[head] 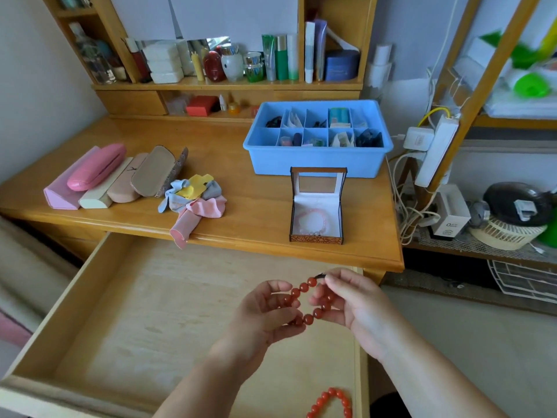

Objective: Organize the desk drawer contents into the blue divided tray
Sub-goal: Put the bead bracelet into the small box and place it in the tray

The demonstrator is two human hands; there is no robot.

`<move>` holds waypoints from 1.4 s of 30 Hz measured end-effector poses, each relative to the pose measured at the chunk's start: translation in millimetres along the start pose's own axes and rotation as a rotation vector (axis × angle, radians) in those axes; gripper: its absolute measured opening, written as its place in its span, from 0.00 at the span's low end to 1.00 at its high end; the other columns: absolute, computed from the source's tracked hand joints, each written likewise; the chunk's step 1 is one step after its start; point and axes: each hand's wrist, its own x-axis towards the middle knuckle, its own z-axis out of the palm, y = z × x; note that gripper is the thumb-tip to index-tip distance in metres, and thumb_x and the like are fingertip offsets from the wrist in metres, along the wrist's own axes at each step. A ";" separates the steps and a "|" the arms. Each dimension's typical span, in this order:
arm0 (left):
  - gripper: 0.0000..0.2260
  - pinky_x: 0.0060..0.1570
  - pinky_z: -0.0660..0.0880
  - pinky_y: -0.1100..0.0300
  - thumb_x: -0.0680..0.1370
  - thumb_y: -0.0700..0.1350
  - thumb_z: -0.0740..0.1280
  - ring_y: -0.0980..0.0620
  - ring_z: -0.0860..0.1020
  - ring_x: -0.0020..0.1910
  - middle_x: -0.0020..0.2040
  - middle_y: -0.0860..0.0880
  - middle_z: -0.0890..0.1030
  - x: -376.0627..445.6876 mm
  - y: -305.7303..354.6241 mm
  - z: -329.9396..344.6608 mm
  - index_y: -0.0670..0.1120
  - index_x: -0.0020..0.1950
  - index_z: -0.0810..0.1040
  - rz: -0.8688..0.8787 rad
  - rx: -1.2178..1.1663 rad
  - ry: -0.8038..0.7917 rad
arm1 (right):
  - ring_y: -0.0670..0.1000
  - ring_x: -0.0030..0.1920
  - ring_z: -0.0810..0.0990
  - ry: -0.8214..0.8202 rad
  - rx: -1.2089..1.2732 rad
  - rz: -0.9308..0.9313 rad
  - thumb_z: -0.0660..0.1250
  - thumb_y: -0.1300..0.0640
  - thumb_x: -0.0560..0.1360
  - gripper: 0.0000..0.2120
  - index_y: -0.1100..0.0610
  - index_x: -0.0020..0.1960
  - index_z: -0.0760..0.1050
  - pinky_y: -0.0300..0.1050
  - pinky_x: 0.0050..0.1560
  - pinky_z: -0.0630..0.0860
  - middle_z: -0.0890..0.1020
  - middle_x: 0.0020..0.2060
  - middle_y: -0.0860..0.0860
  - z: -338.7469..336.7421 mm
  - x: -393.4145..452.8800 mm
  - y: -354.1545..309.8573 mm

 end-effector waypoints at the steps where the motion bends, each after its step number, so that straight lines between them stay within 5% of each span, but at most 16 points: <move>1: 0.12 0.39 0.80 0.55 0.73 0.27 0.65 0.46 0.81 0.35 0.38 0.43 0.81 6.3 5.4 4.2 0.40 0.53 0.72 0.050 -0.003 0.064 | 0.54 0.39 0.83 0.029 0.018 -0.028 0.62 0.62 0.78 0.07 0.59 0.43 0.77 0.45 0.36 0.80 0.82 0.35 0.55 -1.1 4.9 -8.2; 5: 0.08 0.35 0.79 0.60 0.76 0.30 0.64 0.49 0.80 0.32 0.36 0.43 0.82 37.1 36.3 27.3 0.42 0.44 0.73 0.268 0.029 0.197 | 0.48 0.32 0.82 0.133 -0.260 -0.176 0.64 0.61 0.77 0.06 0.57 0.42 0.76 0.38 0.30 0.77 0.81 0.29 0.49 -0.8 27.7 -40.6; 9: 0.12 0.34 0.76 0.64 0.75 0.34 0.64 0.54 0.79 0.31 0.32 0.51 0.81 76.5 66.0 45.0 0.49 0.38 0.78 0.499 0.505 0.343 | 0.45 0.30 0.77 0.404 -0.901 -0.541 0.66 0.56 0.74 0.03 0.49 0.44 0.73 0.36 0.29 0.74 0.80 0.33 0.47 -0.8 60.4 -69.2; 14: 0.10 0.35 0.72 0.73 0.77 0.37 0.63 0.62 0.77 0.36 0.38 0.61 0.79 110.7 77.4 51.2 0.49 0.46 0.82 0.618 1.030 0.287 | 0.47 0.34 0.74 0.514 -1.369 -0.693 0.68 0.51 0.74 0.08 0.50 0.50 0.72 0.39 0.31 0.64 0.75 0.34 0.44 -4.1 96.7 -77.7; 16: 0.10 0.43 0.75 0.67 0.76 0.36 0.63 0.58 0.78 0.44 0.45 0.56 0.81 114.4 74.7 48.7 0.47 0.49 0.82 0.697 1.197 0.237 | 0.50 0.39 0.76 0.504 -1.486 -0.726 0.68 0.50 0.73 0.07 0.52 0.48 0.74 0.42 0.39 0.64 0.76 0.37 0.46 -7.6 103.2 -73.4; 18: 0.12 0.51 0.75 0.59 0.75 0.34 0.64 0.50 0.78 0.53 0.54 0.49 0.81 112.2 69.0 45.0 0.46 0.51 0.83 0.853 1.333 0.222 | 0.52 0.43 0.76 0.505 -1.509 -0.828 0.70 0.53 0.72 0.05 0.53 0.45 0.77 0.46 0.43 0.68 0.78 0.40 0.47 -13.3 102.6 -68.5; 21: 0.10 0.54 0.75 0.56 0.74 0.38 0.65 0.50 0.79 0.53 0.54 0.50 0.82 101.8 56.2 36.7 0.46 0.51 0.83 0.996 1.397 0.146 | 0.51 0.45 0.78 0.394 -1.521 -0.914 0.68 0.56 0.72 0.03 0.54 0.42 0.81 0.48 0.49 0.72 0.81 0.41 0.47 -23.3 92.4 -59.1; 27: 0.17 0.73 0.54 0.54 0.80 0.49 0.59 0.58 0.60 0.73 0.73 0.56 0.66 104.7 50.0 29.1 0.52 0.70 0.70 0.784 1.609 -0.013 | 0.54 0.58 0.78 0.321 -1.514 -0.897 0.69 0.59 0.74 0.05 0.55 0.48 0.83 0.57 0.64 0.67 0.82 0.54 0.51 -30.1 80.7 -45.5; 29: 0.16 0.70 0.61 0.52 0.79 0.45 0.61 0.53 0.66 0.71 0.69 0.50 0.71 96.9 54.4 30.1 0.47 0.67 0.74 0.888 1.519 -0.017 | 0.53 0.57 0.77 0.335 -1.389 -0.985 0.69 0.61 0.73 0.07 0.57 0.50 0.82 0.52 0.62 0.69 0.81 0.55 0.52 -28.1 70.8 -39.0; 32: 0.06 0.49 0.72 0.60 0.77 0.41 0.64 0.51 0.76 0.49 0.50 0.49 0.79 72.0 35.9 12.6 0.45 0.52 0.79 1.116 1.295 0.054 | 0.47 0.49 0.76 0.279 -1.315 -1.029 0.63 0.56 0.75 0.07 0.56 0.46 0.80 0.40 0.53 0.69 0.80 0.47 0.49 -28.8 44.3 -15.2; 33: 0.04 0.44 0.71 0.62 0.76 0.42 0.64 0.53 0.76 0.44 0.45 0.51 0.78 61.2 18.9 5.6 0.46 0.49 0.78 1.083 1.275 0.056 | 0.46 0.45 0.76 0.219 -1.323 -0.966 0.61 0.55 0.76 0.08 0.54 0.44 0.79 0.38 0.49 0.68 0.80 0.42 0.47 -31.2 35.1 -3.8; 35: 0.04 0.40 0.70 0.64 0.75 0.45 0.63 0.56 0.76 0.40 0.41 0.56 0.76 42.4 -26.0 -2.5 0.51 0.47 0.77 0.722 1.353 -0.028 | 0.43 0.40 0.75 0.072 -1.325 -0.737 0.60 0.53 0.76 0.09 0.53 0.42 0.77 0.36 0.41 0.70 0.78 0.38 0.44 -36.4 18.8 20.5; 37: 0.07 0.43 0.69 0.65 0.75 0.49 0.61 0.56 0.78 0.45 0.44 0.55 0.79 26.0 -70.5 -10.0 0.52 0.48 0.78 0.245 1.517 -0.134 | 0.42 0.40 0.74 -0.053 -1.338 -0.508 0.59 0.53 0.77 0.09 0.52 0.43 0.77 0.37 0.40 0.70 0.78 0.39 0.44 -40.6 8.6 44.5; 39: 0.10 0.45 0.70 0.62 0.73 0.53 0.62 0.53 0.78 0.50 0.49 0.53 0.80 14.5 -100.1 -14.8 0.50 0.49 0.77 -0.035 1.520 -0.216 | 0.45 0.41 0.75 -0.121 -1.434 -0.451 0.58 0.55 0.78 0.09 0.54 0.45 0.77 0.40 0.42 0.70 0.78 0.41 0.46 -42.8 4.4 64.3; 41: 0.11 0.43 0.69 0.61 0.71 0.55 0.65 0.50 0.78 0.49 0.47 0.52 0.80 13.6 -112.5 8.7 0.50 0.48 0.76 -0.130 1.512 -0.234 | 0.48 0.42 0.77 -0.124 -1.544 -0.494 0.61 0.59 0.76 0.07 0.54 0.46 0.78 0.42 0.45 0.73 0.80 0.41 0.47 -42.0 0.8 74.3; 42: 0.07 0.44 0.69 0.61 0.72 0.52 0.66 0.48 0.78 0.49 0.46 0.51 0.80 19.7 -119.2 9.3 0.50 0.47 0.76 0.000 1.639 -0.199 | 0.47 0.41 0.78 -0.105 -1.588 -0.541 0.65 0.61 0.74 0.05 0.53 0.45 0.79 0.42 0.45 0.75 0.80 0.40 0.46 -41.5 -0.6 77.9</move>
